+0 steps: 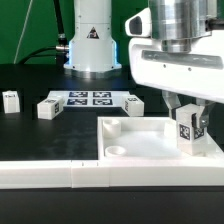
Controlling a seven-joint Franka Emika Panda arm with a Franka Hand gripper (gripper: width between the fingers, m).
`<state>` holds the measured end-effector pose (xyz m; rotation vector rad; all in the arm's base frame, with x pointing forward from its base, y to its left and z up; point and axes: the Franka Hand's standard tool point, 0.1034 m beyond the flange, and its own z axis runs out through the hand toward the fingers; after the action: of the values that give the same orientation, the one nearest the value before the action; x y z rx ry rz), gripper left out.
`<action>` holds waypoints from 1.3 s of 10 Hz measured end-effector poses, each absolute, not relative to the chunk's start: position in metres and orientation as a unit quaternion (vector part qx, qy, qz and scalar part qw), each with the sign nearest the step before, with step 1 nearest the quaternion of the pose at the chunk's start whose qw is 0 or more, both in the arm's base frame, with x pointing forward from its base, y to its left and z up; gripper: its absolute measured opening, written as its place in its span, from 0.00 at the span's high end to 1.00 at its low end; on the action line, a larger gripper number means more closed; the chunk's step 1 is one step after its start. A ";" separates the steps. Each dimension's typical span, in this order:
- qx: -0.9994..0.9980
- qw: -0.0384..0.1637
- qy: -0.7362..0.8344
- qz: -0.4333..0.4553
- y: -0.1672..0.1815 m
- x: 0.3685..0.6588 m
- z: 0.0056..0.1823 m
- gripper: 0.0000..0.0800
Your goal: Assemble one leg
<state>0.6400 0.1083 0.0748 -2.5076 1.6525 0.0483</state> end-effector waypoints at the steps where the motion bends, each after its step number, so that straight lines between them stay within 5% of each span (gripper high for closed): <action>1: -0.792 0.066 0.607 0.020 0.109 0.639 0.075 0.64; 6: -0.693 0.064 0.717 0.039 0.109 0.638 0.075 0.64; 7: -0.714 0.065 0.696 0.038 0.109 0.637 0.074 0.41; 8: -0.725 0.066 0.684 0.037 0.110 0.638 0.074 0.41; 9: -0.755 0.067 0.651 0.033 0.111 0.638 0.074 0.26; 13: -0.886 0.073 0.458 0.016 0.114 0.639 0.076 0.19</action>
Offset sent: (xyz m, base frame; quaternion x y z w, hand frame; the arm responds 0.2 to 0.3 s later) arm -0.0006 -0.0019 0.0011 -0.0068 0.0000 0.1510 0.9885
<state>0.6390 0.1145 0.0764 -2.6610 1.3757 0.0474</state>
